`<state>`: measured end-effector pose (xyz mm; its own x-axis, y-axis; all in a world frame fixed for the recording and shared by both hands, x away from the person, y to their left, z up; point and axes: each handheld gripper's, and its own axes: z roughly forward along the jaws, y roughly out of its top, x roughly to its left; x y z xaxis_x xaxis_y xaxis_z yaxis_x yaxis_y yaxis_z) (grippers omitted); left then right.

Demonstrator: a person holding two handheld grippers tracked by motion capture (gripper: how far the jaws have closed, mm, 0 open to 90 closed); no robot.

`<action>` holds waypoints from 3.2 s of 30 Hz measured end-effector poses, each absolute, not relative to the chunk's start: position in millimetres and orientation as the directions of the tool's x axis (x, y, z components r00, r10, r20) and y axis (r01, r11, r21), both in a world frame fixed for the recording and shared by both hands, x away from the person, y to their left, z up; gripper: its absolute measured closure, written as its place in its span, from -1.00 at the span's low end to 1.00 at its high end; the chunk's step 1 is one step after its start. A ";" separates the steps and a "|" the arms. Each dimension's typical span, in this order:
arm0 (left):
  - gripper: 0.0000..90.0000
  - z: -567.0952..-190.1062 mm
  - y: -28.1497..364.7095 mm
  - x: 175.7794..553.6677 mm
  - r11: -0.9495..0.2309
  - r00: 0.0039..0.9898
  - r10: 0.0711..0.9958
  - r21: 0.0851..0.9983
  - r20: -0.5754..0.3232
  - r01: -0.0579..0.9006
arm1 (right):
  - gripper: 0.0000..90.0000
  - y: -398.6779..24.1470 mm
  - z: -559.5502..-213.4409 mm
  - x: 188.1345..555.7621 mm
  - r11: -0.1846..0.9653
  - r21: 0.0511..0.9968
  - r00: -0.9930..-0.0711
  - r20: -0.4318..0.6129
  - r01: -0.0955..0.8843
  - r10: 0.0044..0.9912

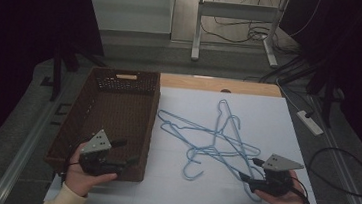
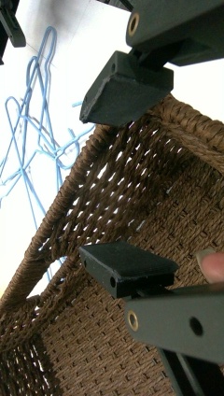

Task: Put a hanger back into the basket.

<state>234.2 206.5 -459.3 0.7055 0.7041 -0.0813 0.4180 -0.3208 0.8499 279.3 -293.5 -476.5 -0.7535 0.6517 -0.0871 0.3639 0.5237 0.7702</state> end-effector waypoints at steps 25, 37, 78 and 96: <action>-0.31 -461.4 207.1 233.7 -0.313 0.695 0.714 0.847 -0.088 0.429 | -0.31 -294.3 -474.1 280.5 0.491 0.775 -0.740 -0.044 0.399 0.671; -0.31 -459.3 209.9 232.6 -0.298 0.682 0.725 0.851 -0.092 0.432 | -0.31 -295.8 -476.3 284.1 0.445 0.789 -0.721 -0.003 0.424 0.693; -0.30 -457.4 207.6 232.5 -0.310 0.701 0.708 0.852 -0.090 0.422 | 1.00 -253.1 -480.9 382.0 0.744 0.326 -0.771 -0.067 0.583 0.634; -0.30 -458.2 206.1 232.7 -0.317 0.704 0.705 0.849 -0.086 0.422 | 1.00 -252.6 -486.2 314.9 0.788 0.316 -0.831 0.003 0.528 0.556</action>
<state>232.7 206.1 -458.2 0.7038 0.7052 -0.0859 0.4217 -0.3174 0.8494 314.9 -252.6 -486.2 -0.8310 0.5562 0.0030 0.5285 0.7879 0.3162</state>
